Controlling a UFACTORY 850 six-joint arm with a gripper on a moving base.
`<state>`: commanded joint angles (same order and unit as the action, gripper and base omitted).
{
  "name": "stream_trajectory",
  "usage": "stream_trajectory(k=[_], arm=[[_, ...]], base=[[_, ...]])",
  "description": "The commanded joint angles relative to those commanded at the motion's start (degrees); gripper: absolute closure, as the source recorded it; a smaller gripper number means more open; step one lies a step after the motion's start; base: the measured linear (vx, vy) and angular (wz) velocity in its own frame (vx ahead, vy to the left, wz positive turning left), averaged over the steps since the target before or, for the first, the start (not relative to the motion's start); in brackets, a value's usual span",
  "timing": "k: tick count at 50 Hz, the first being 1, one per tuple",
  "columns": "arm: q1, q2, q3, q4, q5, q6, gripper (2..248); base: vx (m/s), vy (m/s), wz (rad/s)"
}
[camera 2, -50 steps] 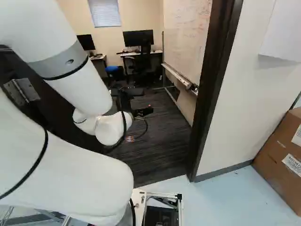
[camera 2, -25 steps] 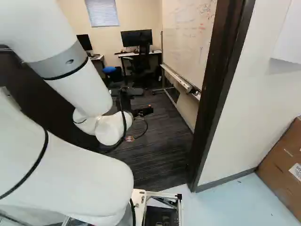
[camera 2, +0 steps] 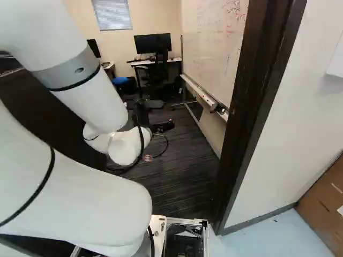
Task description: Open the door and move inside
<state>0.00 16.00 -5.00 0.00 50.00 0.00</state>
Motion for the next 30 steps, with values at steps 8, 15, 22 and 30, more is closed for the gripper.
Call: stream_trajectory(k=[8,15,22,30], arm=[[0.0,0.0,0.0,0.0,0.0,0.0,3],[0.0,0.0,0.0,0.0,0.0,0.0,3],[0.0,0.0,0.0,0.0,0.0,0.0,3],[0.0,0.0,0.0,0.0,0.0,0.0,3]], base=[[0.216,-0.028,0.077],[0.200,0.003,0.209],[0.179,0.018,0.312],[0.168,0.018,0.264]])
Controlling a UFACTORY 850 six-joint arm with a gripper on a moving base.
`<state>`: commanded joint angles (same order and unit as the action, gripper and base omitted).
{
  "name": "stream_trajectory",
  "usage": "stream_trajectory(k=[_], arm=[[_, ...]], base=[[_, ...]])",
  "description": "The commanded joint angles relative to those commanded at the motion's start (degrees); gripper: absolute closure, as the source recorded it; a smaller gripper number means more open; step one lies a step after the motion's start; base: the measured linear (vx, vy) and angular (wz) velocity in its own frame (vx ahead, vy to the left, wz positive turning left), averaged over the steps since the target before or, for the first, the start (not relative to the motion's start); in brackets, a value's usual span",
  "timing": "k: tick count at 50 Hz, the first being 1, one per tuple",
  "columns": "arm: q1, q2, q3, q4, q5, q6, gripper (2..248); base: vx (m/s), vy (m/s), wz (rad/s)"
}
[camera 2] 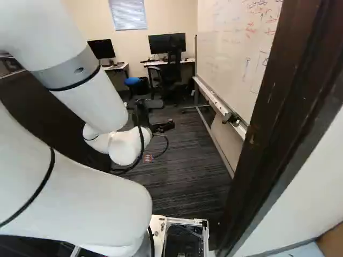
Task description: Open the door and move inside
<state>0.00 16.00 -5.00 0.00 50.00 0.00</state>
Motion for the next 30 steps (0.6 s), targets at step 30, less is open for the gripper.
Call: stream_trajectory(k=[30], arm=[[0.0,0.0,0.0,0.0,0.0,0.0,3]], base=[[0.179,0.041,0.308]])
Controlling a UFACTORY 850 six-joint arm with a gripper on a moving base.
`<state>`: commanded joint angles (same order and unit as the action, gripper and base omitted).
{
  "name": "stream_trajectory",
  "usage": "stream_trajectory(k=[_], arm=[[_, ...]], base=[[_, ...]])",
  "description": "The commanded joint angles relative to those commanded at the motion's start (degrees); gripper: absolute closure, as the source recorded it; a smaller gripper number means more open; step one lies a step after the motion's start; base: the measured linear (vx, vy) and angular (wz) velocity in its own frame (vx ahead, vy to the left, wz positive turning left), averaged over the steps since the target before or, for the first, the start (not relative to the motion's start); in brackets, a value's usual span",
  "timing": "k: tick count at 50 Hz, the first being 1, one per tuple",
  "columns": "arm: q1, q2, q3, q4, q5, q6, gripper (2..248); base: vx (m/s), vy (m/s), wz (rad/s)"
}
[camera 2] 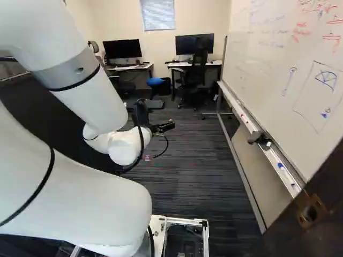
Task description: Open the door and move inside
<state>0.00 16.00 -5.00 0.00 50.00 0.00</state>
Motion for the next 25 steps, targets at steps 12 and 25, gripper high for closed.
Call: stream_trajectory(k=[12,25], arm=[[0.0,0.0,0.0,0.0,0.0,0.0,3],[0.0,0.0,0.0,0.0,0.0,0.0,3]], base=[[0.212,0.005,0.082],[0.207,0.004,-0.001]])
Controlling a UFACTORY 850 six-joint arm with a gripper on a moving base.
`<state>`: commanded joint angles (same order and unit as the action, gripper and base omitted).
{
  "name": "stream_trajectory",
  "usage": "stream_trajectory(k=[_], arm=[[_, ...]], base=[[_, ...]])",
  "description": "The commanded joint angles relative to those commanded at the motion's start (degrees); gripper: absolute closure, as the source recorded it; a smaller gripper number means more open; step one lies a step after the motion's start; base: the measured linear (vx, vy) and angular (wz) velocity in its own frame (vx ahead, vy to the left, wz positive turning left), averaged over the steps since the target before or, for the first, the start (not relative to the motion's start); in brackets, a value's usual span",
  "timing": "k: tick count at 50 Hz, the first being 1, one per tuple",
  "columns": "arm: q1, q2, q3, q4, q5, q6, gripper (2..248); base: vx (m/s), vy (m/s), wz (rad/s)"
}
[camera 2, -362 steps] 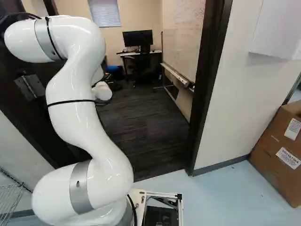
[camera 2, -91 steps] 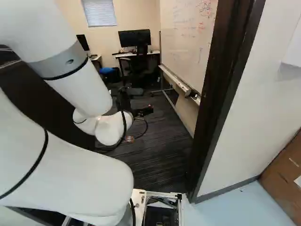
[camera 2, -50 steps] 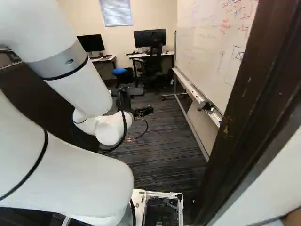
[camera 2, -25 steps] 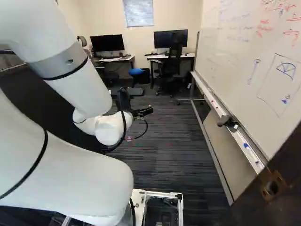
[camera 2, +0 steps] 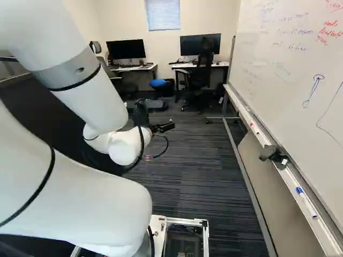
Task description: Open the door and move inside
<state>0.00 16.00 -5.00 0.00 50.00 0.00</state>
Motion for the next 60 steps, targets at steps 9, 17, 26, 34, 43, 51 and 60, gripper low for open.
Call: stream_trajectory(k=[9,17,26,34,43,51,60], arm=[[0.0,0.0,0.0,0.0,0.0,0.0,3],[0.0,0.0,0.0,0.0,0.0,0.0,3],[0.0,0.0,0.0,0.0,0.0,0.0,3],[0.0,0.0,0.0,0.0,0.0,0.0,3],[0.0,0.0,0.0,0.0,0.0,0.0,3],[0.0,0.0,0.0,0.0,0.0,0.0,3],[0.0,0.0,0.0,0.0,0.0,0.0,3]], base=[[0.206,0.005,-0.003],[0.213,0.002,-0.004],[0.216,0.005,0.000],[0.205,0.002,0.001],[0.203,0.001,-0.012],[0.217,0.000,-0.015],[0.226,0.005,-0.014]])
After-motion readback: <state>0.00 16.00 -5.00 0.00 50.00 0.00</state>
